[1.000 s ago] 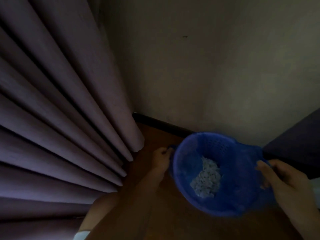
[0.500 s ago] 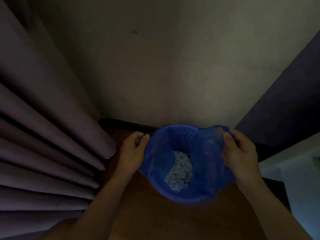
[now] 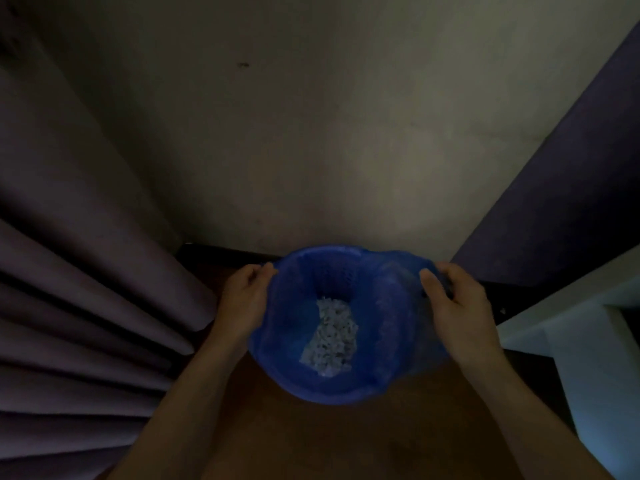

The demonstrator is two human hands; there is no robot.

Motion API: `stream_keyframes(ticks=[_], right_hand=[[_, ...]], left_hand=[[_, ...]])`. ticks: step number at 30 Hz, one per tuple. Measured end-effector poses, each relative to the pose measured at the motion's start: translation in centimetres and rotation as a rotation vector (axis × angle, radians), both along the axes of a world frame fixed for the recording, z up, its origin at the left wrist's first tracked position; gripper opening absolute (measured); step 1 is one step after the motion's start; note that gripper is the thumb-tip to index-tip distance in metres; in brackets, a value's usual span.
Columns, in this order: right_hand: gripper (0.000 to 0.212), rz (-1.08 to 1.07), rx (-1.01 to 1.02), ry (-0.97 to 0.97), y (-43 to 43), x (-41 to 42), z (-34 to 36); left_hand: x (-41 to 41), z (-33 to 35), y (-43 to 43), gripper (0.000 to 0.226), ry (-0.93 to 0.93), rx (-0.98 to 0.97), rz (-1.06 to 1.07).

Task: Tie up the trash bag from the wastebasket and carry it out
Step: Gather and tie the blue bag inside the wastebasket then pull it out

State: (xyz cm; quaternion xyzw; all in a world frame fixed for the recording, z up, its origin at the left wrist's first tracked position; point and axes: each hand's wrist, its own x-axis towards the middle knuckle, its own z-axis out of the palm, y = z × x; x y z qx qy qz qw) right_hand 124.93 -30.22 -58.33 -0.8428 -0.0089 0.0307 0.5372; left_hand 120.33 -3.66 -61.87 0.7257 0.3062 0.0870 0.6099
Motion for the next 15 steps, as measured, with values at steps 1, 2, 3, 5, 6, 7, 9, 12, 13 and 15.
stream_keyframes(ticks=[1, 2, 3, 5, 6, 7, 9, 12, 13, 15], right_hand=[[0.017, 0.004, -0.012, -0.022, 0.1, 0.1, 0.0], [0.015, 0.021, -0.014, -0.047, 0.2, 0.1, -0.1], [0.015, 0.046, -0.02, -0.075, 0.4, 0.1, -0.1], [0.021, 0.129, -0.007, -0.12, 0.7, 0.1, -0.1], [0.022, 0.181, 0.025, -0.122, 0.8, 0.1, -0.1], [0.022, 0.231, 0.059, -0.113, 1.0, 0.0, 0.1], [0.022, 0.316, 0.094, -0.088, 1.3, -0.2, 0.4], [0.021, 0.386, 0.16, -0.029, 1.7, -0.5, 0.7], [0.02, 0.399, 0.195, -0.013, 1.8, -0.5, 0.9], [0.022, 0.431, 0.264, 0.015, 2.0, -0.7, 1.4]], left_hand=[[0.1, 0.1, 0.1, 0.034, -0.034, 0.0, -0.009], [0.2, 0.1, 0.1, 0.033, -0.07, 0.012, -0.021], [0.3, 0.2, 0.1, 0.031, -0.103, 0.044, -0.04], [0.4, 0.1, -0.1, 0.028, -0.156, 0.09, -0.102], [0.4, 0.1, -0.2, 0.027, -0.174, 0.1, -0.161], [0.3, 0.4, -0.4, 0.026, -0.189, 0.11, -0.23], [-0.1, 1.2, -0.9, 0.025, -0.223, 0.126, -0.361], [-0.9, 2.7, -1.4, 0.025, -0.325, 0.099, -0.464], [-1.0, 3.2, -1.4, 0.024, -0.359, 0.073, -0.45], [-1.2, 3.9, -1.0, 0.023, -0.404, 0.008, -0.39]])
